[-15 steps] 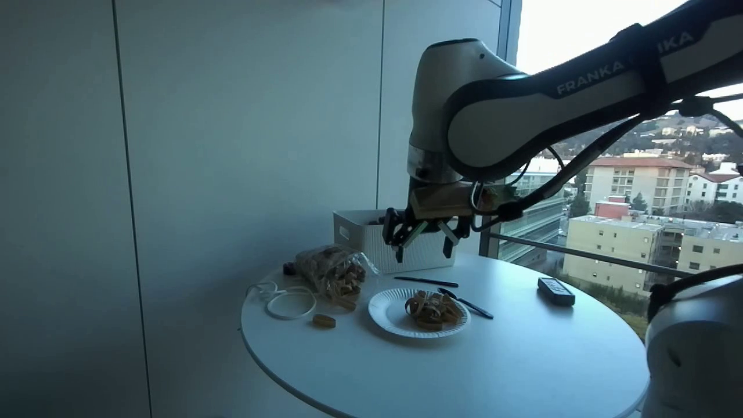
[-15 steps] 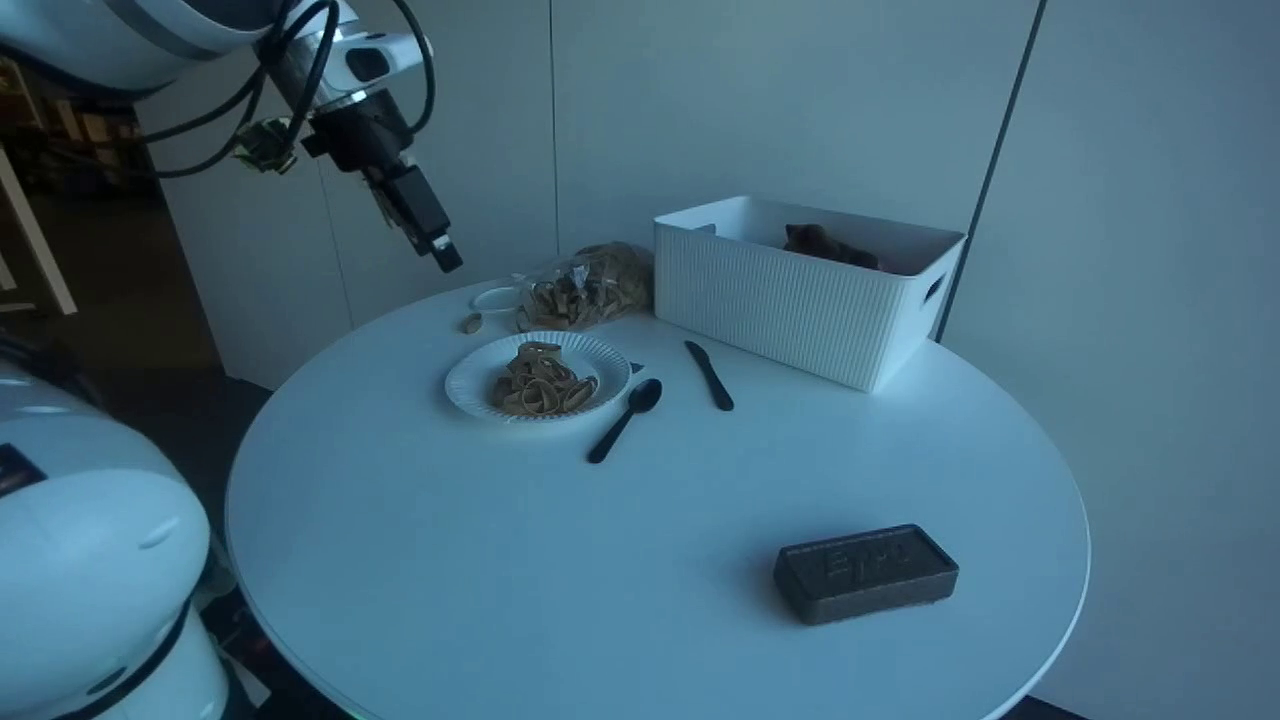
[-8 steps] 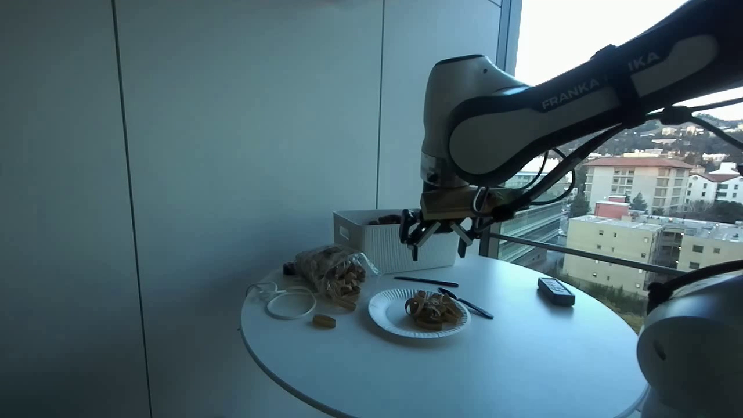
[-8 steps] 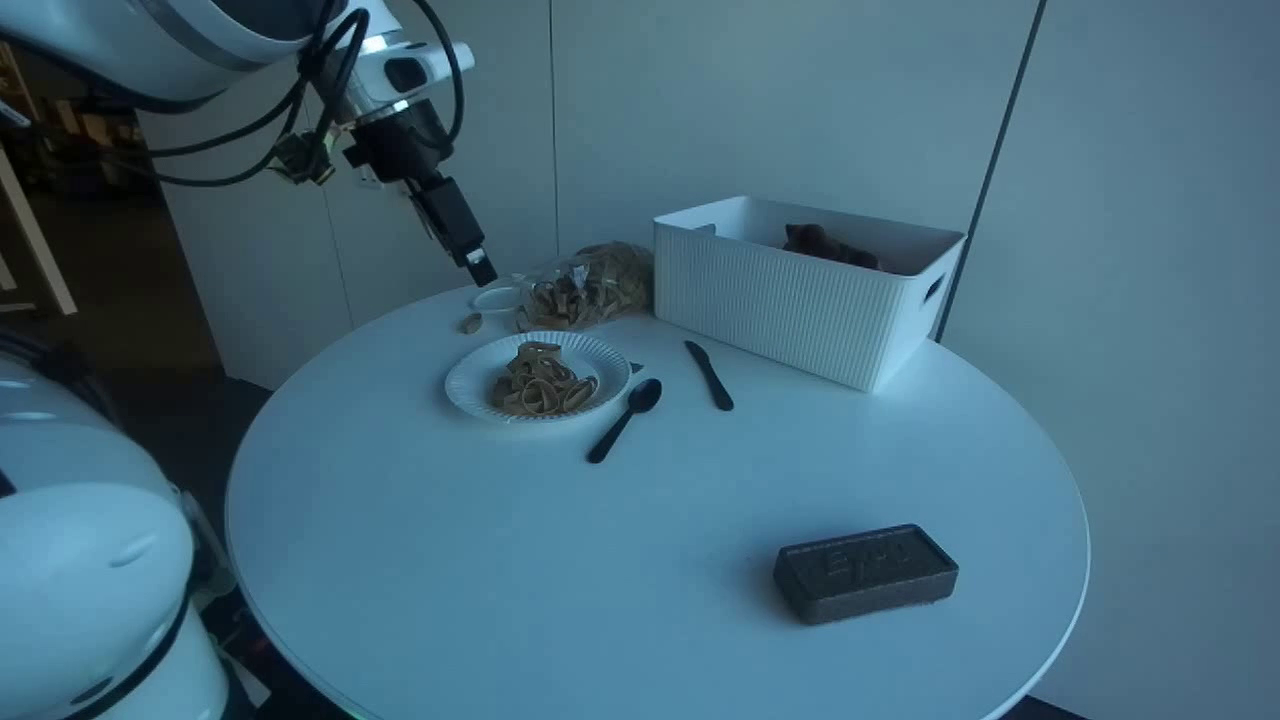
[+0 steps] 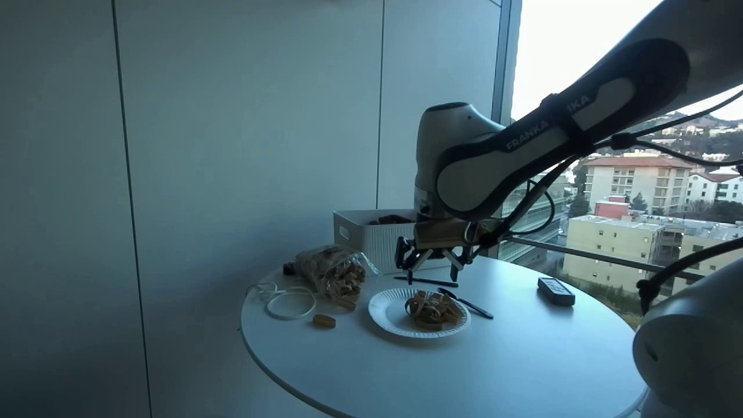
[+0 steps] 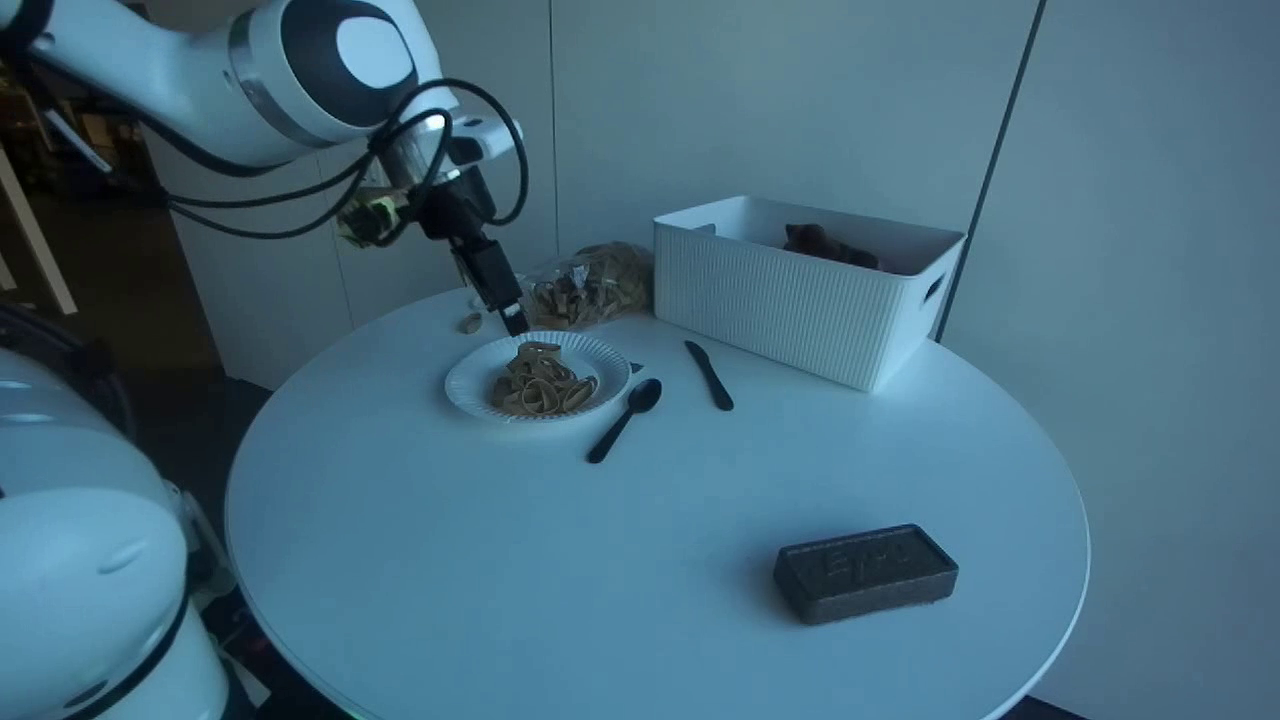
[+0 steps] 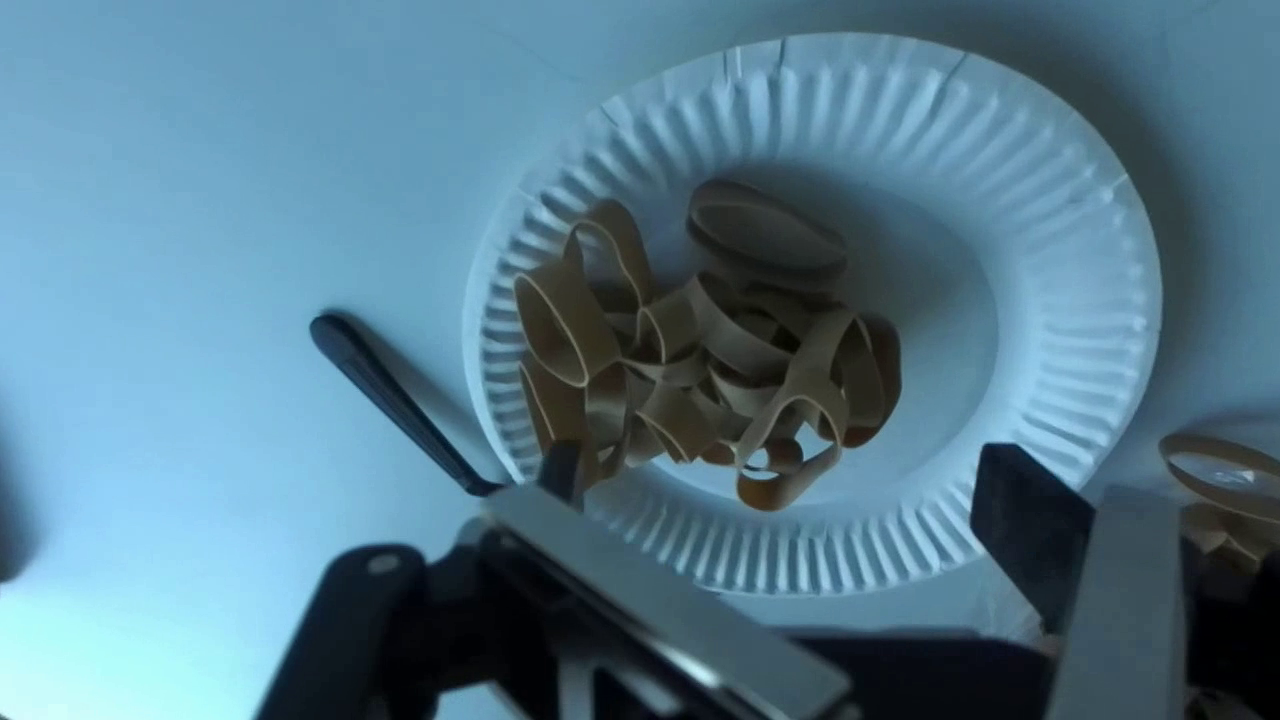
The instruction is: Take all the rubber bands off the plate and place them in the basket
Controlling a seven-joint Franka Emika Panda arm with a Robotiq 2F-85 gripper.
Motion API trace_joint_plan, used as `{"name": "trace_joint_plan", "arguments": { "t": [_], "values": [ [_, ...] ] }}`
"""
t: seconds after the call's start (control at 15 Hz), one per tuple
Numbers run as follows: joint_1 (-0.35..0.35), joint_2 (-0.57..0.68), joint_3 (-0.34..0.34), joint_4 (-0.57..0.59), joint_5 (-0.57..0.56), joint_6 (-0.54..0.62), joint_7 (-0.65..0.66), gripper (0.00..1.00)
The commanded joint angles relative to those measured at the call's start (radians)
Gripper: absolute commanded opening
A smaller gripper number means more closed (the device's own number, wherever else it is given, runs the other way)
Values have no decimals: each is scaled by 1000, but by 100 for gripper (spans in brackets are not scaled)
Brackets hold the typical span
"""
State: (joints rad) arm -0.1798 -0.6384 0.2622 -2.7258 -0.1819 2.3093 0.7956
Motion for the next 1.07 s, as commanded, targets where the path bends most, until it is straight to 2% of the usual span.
{"name": "trace_joint_plan", "arguments": {
  "t": [0.0,0.27,0.53,0.6,0.73,0.8,0.87,1.0],
  "values": [
    [-28,115,-17,18,-55,103,7,100],
    [-47,213,-44,14,-97,198,3,100],
    [-38,296,-77,42,-101,225,-16,98],
    [-32,307,-86,47,-94,227,-21,74],
    [-14,318,-101,58,-78,232,-37,71],
    [-5,322,-107,65,-70,229,-45,61],
    [7,333,-114,51,-49,256,-40,55],
    [16,325,-110,63,-53,236,-41,43]
  ]
}}
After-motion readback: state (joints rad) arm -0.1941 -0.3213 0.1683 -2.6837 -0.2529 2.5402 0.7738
